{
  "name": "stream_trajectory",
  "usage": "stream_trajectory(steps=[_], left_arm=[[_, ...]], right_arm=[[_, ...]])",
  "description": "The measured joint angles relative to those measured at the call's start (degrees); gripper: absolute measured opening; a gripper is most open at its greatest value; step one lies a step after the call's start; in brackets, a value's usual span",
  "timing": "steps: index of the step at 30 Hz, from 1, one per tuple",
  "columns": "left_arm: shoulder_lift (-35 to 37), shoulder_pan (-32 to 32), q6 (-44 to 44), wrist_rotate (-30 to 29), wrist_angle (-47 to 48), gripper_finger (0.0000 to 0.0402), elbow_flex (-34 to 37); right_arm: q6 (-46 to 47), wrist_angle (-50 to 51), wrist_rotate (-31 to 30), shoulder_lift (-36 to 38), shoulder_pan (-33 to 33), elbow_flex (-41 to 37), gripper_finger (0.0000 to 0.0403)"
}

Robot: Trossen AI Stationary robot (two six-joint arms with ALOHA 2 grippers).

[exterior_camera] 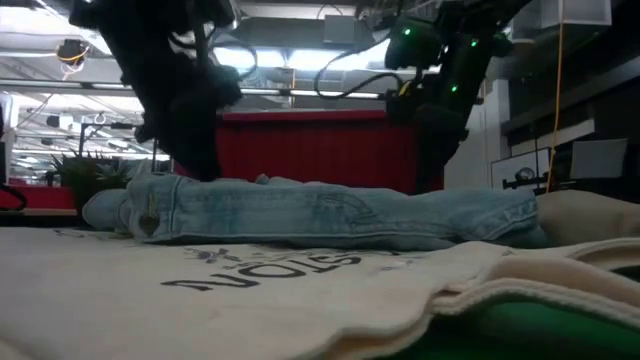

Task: Fold Laundry from Bin
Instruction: Fold the light blue pants

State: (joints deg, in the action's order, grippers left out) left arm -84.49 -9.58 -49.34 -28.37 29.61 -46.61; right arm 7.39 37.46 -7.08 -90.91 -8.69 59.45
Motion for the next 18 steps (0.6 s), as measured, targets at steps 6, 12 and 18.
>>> stream_trajectory(steps=[6, 12, 18], left_arm=[[5.7, -0.1, 0.0, 1.3, -1.1, 0.0064, 0.0], [7.8, -1.2, 0.0, 2.2, -5.2, 0.0064, -0.1], [7.2, -2.2, 0.0, 2.5, -9.3, 0.0064, -0.1]], right_arm=[[1.7, 3.7, 2.2, 3.1, 0.0, 0.0, 0.0191], [1.8, 2.0, 6.2, 3.3, 1.9, 0.1, 0.0191], [1.8, -4.7, 4.9, 2.8, 7.3, 0.1, 0.0191]])
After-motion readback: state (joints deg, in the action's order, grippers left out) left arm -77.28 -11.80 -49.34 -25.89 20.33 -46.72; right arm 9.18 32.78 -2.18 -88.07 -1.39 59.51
